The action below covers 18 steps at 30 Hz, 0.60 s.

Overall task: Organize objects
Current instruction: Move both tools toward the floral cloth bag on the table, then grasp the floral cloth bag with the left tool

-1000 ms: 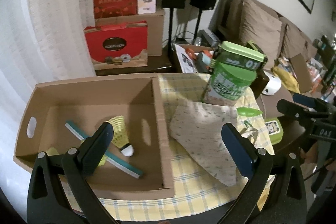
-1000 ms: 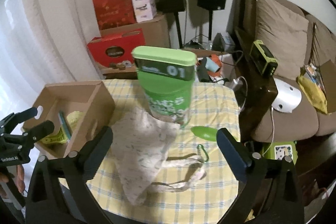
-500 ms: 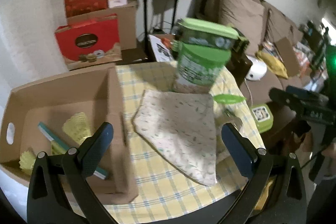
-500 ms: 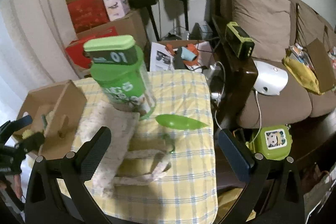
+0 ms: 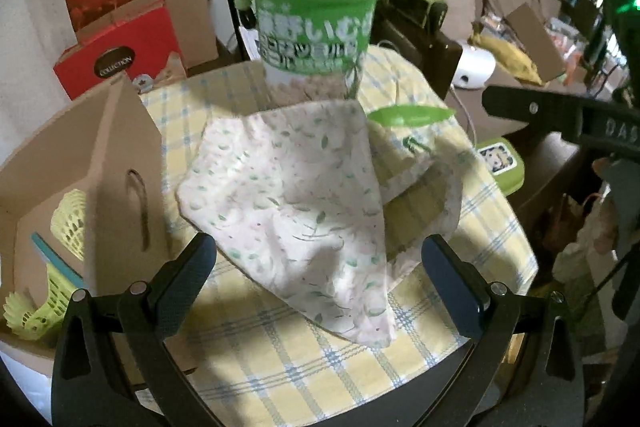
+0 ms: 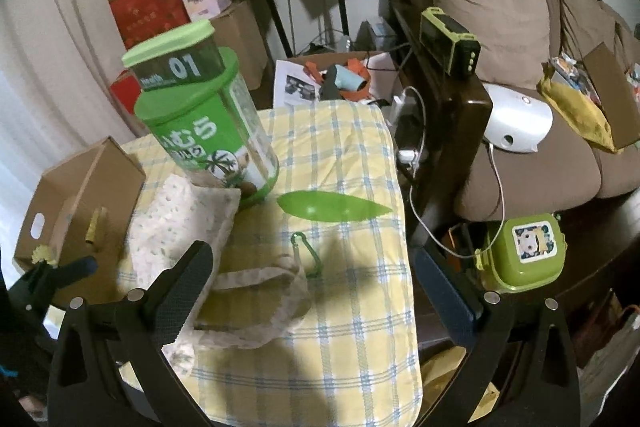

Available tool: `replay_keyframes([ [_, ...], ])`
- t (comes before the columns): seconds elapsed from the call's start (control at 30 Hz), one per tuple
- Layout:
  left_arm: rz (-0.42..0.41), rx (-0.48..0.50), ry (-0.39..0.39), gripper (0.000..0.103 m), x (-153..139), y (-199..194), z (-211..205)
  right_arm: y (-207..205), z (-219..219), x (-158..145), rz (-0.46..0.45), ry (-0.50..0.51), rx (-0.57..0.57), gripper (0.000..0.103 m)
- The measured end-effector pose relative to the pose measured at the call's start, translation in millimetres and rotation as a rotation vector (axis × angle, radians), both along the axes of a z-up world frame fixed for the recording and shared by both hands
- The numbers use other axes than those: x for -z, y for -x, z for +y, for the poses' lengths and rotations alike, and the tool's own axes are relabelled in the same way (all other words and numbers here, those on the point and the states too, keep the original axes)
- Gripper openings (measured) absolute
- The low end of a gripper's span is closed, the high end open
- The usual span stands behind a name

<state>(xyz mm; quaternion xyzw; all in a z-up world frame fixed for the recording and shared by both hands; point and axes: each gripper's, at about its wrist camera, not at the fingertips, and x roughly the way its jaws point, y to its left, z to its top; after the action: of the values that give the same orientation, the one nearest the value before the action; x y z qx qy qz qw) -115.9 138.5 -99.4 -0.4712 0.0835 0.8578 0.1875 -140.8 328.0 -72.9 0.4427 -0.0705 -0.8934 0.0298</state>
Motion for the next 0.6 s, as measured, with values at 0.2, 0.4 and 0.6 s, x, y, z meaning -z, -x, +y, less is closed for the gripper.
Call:
replay_keyframes([
  [0.2, -0.006, 0.005, 0.043, 0.097, 18.8, 0.0, 11.7, -1.6, 1.7, 10.8, -0.015, 0.006, 0.003, 0.1],
  [0.4, -0.025, 0.014, 0.073, 0.077, 34.9, 1.8, 21.0, -3.3, 1.9, 15.2, -0.022, 0.018, 0.002, 0.1],
  [0.6, -0.047, 0.006, 0.102, 0.043, 48.7, 5.1, 20.5, -4.9, 4.4, 16.0, -0.021, 0.026, 0.012, 0.1],
])
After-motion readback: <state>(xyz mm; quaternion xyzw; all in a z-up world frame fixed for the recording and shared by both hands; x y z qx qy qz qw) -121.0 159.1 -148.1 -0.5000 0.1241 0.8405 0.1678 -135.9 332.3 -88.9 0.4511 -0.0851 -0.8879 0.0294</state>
